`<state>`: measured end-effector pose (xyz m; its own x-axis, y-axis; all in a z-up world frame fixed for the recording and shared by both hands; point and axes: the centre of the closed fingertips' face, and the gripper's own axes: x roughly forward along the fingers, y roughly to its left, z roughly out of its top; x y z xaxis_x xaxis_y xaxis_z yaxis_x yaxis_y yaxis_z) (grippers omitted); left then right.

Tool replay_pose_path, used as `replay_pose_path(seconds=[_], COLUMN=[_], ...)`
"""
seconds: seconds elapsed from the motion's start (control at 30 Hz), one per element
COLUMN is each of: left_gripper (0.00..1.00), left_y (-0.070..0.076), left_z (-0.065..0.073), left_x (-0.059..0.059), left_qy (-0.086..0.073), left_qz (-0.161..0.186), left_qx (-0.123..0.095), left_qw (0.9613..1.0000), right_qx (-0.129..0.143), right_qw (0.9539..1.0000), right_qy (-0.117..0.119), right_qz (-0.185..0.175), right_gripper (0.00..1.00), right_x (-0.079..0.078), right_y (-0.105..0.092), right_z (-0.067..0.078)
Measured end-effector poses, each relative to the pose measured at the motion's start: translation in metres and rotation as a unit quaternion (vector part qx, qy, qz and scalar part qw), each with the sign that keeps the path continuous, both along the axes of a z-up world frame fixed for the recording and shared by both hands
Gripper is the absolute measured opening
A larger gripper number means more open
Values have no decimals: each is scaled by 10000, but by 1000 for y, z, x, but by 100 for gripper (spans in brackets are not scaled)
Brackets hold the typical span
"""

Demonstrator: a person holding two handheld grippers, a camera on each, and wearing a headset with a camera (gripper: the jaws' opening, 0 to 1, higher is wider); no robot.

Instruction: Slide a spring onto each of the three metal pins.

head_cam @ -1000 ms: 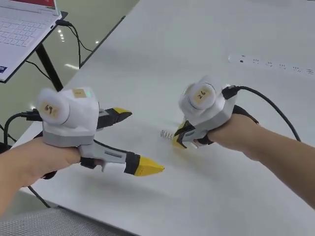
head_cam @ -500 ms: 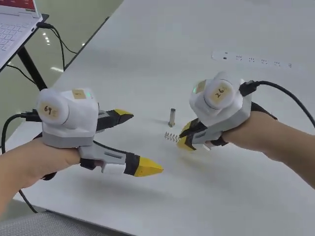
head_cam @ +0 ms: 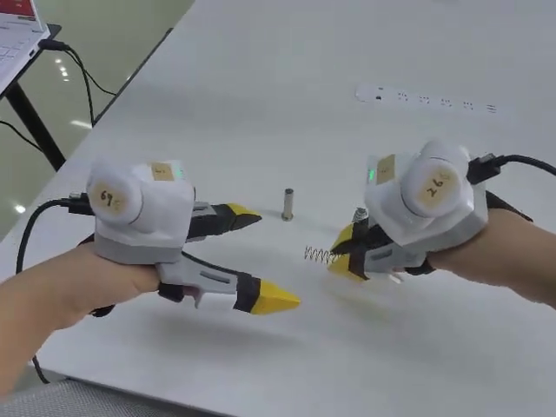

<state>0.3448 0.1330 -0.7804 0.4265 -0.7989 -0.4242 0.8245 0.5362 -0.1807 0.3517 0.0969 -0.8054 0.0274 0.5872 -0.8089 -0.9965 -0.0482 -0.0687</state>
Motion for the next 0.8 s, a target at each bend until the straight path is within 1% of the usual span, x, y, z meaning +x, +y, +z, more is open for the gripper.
replay_pose_path(seconds=[0.1, 0.2, 0.27, 0.3, 0.33, 0.4, 0.43, 0.53, 0.63, 0.73, 0.77, 0.8], left_gripper=[65, 58, 53, 48, 45, 41, 41, 37, 32, 22, 19, 18], left_y=[-10, -22, -27, -29, -31, -35, -38, -43, -47, -51, -52, -54], left_z=[-1, -1, 0, 1, 2, 3, 3, 4, 4, 5, 5, 5], left_x=[1, 0, 0, 3, 4, 6, 6, 5, 5, 2, 1, 1], left_qy=[-21, -80, -89, -161, -189, -220, -261, -304, -314, -400, -395, -399], left_qz=[-141, -331, -386, -383, -410, -465, -528, -637, -726, -871, -882, -893], left_qx=[-22, -25, -63, -72, -106, -162, -180, -184, -213, -192, -195, -213], left_qw=[9999, 9994, 9992, 9991, 9989, 9985, 9981, 9973, 9966, 9952, 9951, 9950], right_qx=[49, 130, 145, 148, 150, 144, 154, 194, 230, 249, 251, 260], right_qw=[10000, 9999, 9998, 9998, 9997, 9997, 9997, 9996, 9994, 9992, 9992, 9991], right_qy=[-52, -83, -101, -121, -139, -162, -179, -213, -253, -289, -294, -300], right_qz=[51, 49, 52, 81, 98, 109, 109, 79, 113, 118, 120, 119], right_gripper=[8, 8, 8, 8, 8, 8, 8, 8, 8, 8, 8, 8], right_x=[-4, -8, -10, -11, -12, -13, -13, -12, -13, -13, -13, -13], right_y=[-5, -11, -13, -15, -17, -19, -20, -23, -23, -23, -23, -24], right_z=[3, 7, 8, 9, 10, 11, 12, 16, 20, 21, 22, 22])
